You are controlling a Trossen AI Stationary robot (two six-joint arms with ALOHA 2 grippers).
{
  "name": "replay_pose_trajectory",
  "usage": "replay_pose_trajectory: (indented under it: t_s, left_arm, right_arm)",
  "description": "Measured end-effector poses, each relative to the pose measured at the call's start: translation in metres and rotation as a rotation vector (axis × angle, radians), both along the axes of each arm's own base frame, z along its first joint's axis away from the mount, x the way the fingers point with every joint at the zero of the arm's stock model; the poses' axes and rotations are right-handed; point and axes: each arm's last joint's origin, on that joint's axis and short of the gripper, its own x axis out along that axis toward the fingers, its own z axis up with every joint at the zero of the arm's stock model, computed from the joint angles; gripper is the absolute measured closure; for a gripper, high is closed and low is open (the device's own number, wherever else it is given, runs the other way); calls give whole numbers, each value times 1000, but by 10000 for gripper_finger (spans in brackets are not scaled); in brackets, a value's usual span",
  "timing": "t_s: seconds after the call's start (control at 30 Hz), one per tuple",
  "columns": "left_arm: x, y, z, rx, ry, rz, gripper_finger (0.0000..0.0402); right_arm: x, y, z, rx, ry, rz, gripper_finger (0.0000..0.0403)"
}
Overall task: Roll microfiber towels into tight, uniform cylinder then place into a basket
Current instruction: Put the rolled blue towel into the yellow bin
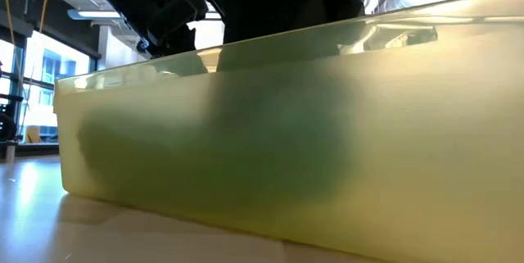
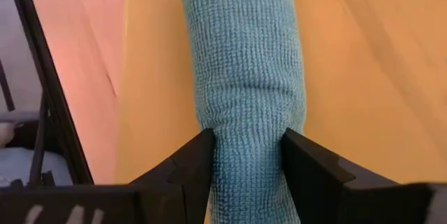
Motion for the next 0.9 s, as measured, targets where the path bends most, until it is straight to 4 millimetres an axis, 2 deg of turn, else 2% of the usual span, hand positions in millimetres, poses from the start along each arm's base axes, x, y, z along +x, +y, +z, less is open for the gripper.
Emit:
replay_pose_trajectory:
  t_s: [0.53, 0.77, 0.9]
  left_arm:
    - [0, 0, 0, -2, 2, 2, 270]
    - [0, 0, 0, -2, 2, 2, 271]
    - [0, 0, 0, -3, 2, 2, 271]
  right_arm:
    - [0, -9, 5, -49, 4, 142, 243]
    - [3, -9, 7, -50, -29, 206, 196]
    - [5, -16, 10, 77, 15, 181, 172]
